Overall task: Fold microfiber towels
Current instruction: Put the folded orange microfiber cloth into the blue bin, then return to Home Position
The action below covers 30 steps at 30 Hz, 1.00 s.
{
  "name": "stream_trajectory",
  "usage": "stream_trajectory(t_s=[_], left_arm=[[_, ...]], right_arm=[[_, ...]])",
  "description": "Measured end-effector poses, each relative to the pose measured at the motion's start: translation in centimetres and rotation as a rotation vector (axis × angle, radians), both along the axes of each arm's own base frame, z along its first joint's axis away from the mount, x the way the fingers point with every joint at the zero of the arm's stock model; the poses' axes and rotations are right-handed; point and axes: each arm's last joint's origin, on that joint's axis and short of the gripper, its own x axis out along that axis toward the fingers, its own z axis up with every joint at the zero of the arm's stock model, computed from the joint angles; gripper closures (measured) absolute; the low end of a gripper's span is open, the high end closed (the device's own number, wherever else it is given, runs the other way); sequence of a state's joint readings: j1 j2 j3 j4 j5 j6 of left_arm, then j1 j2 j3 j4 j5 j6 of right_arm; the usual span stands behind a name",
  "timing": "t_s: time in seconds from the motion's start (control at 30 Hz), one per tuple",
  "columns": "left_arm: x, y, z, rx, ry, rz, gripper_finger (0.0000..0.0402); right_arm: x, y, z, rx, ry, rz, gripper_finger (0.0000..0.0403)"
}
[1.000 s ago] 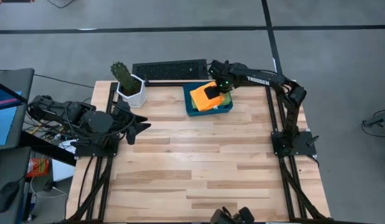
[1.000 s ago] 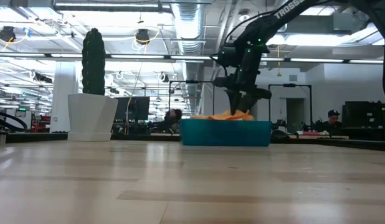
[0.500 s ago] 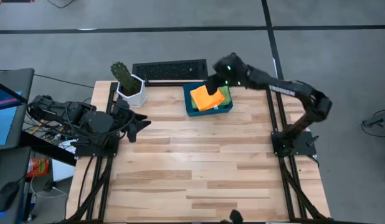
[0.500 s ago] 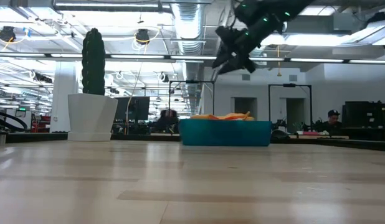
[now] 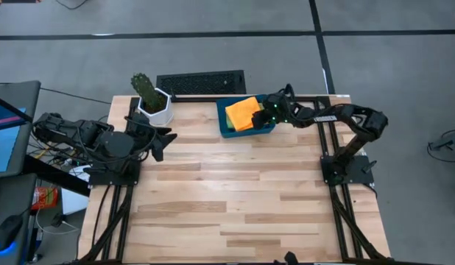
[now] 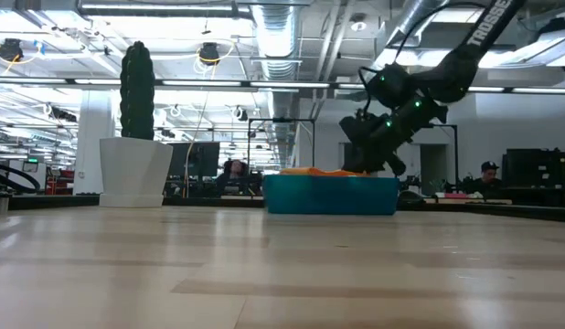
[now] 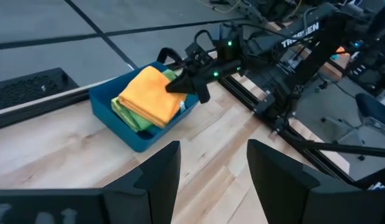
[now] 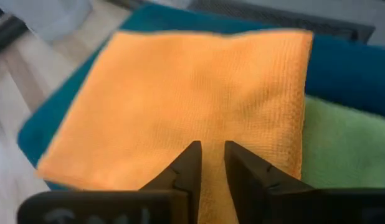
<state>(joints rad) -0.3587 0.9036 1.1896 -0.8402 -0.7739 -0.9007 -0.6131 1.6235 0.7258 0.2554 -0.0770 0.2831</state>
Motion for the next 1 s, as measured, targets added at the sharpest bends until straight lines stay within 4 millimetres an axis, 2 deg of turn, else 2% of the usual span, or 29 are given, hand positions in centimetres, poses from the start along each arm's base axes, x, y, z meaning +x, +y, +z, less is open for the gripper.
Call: stream_trajectory(t_s=[0.13,0.2,0.23,0.33,0.43,0.53,0.67,0.77,0.87,0.93,1.0], left_arm=[[0.5,-0.2,-0.2,0.000,0.010,0.011,0.0223],[0.8,-0.3,-0.4,0.004,0.018,0.014,0.0223],[0.9,-0.3,-0.4,0.003,0.019,0.020,0.0223],[1.2,-0.4,-0.6,-0.035,0.008,0.033,0.0223],[1.6,-0.6,-0.9,-0.042,0.026,0.028,0.0223],[2.2,-0.9,-1.2,-0.026,0.064,-0.001,0.0223],[3.0,-1.3,-1.8,0.012,0.126,-0.042,0.0223],[3.7,-1.5,-2.2,0.040,0.154,-0.051,0.0223],[4.7,-1.6,-2.9,0.191,0.222,0.005,0.0223],[4.9,-1.5,-3.0,0.244,0.209,0.099,0.0223],[4.7,-1.2,-2.8,0.264,0.182,0.166,0.0223]], right_arm=[[-0.2,-0.3,0.0,0.006,0.007,-0.004,0.0316],[-0.1,-0.4,1.0,0.000,-0.022,0.007,0.0316],[-0.1,-0.5,2.2,-0.013,-0.062,0.023,0.0316],[-0.5,-0.2,7.6,-0.114,-0.238,0.103,0.0316],[-2.4,1.5,12.8,-0.233,-0.377,0.218,0.0316],[-5.8,4.5,17.8,-0.375,-0.511,0.301,0.0315],[-11.4,8.7,21.6,-0.450,-0.627,0.294,0.0315],[-15.1,11.7,23.2,-0.443,-0.743,0.294,0.0315],[-18.0,13.9,23.3,-0.413,-0.798,0.312,0.0315],[-19.2,14.9,22.1,-0.432,-0.773,0.342,0.0315],[-19.6,15.4,20.1,-0.419,-0.741,0.370,0.0315]])
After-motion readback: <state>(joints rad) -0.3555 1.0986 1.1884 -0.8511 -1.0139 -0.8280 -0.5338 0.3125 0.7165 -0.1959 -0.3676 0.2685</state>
